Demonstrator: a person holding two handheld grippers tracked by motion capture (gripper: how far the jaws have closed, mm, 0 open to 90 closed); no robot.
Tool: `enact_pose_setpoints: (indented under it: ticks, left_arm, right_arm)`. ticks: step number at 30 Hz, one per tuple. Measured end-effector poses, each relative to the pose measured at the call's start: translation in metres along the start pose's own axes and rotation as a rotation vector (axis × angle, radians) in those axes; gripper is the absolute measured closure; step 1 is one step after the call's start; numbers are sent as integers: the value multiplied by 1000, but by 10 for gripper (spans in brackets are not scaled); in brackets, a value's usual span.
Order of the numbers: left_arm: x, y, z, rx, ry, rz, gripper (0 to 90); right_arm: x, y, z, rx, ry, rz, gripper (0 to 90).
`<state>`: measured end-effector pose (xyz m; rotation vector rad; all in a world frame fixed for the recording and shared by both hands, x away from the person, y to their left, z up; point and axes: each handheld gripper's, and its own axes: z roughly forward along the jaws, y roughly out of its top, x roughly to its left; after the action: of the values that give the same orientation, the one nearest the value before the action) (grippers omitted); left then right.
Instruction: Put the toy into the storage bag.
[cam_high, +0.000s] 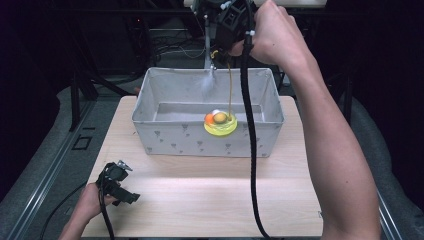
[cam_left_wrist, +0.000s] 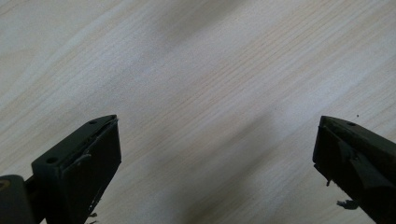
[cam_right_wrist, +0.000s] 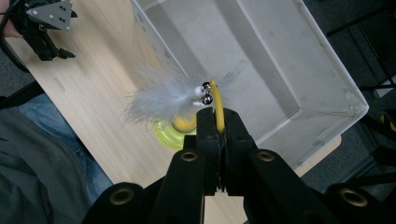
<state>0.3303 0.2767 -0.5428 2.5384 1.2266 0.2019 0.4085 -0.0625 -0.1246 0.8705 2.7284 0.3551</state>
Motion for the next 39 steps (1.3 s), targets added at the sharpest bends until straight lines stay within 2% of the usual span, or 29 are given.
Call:
enact_pose_setpoints:
  ticks: [12, 21, 29, 39]
  left_arm:
    - [0, 0, 0, 2, -1, 1, 9]
    - [0, 0, 0, 2, 0, 3, 9]
    - [0, 0, -1, 2, -1, 3, 9]
    - [-1, 0, 0, 3, 0, 4, 9]
  right_arm:
    - [-7, 13, 2, 9, -20, 23, 880]
    - [-15, 24, -3, 7, -34, 36, 880]
    - [-25, 28, 0, -5, -27, 69, 880]
    - [-40, 32, 5, -14, -40, 114, 880]
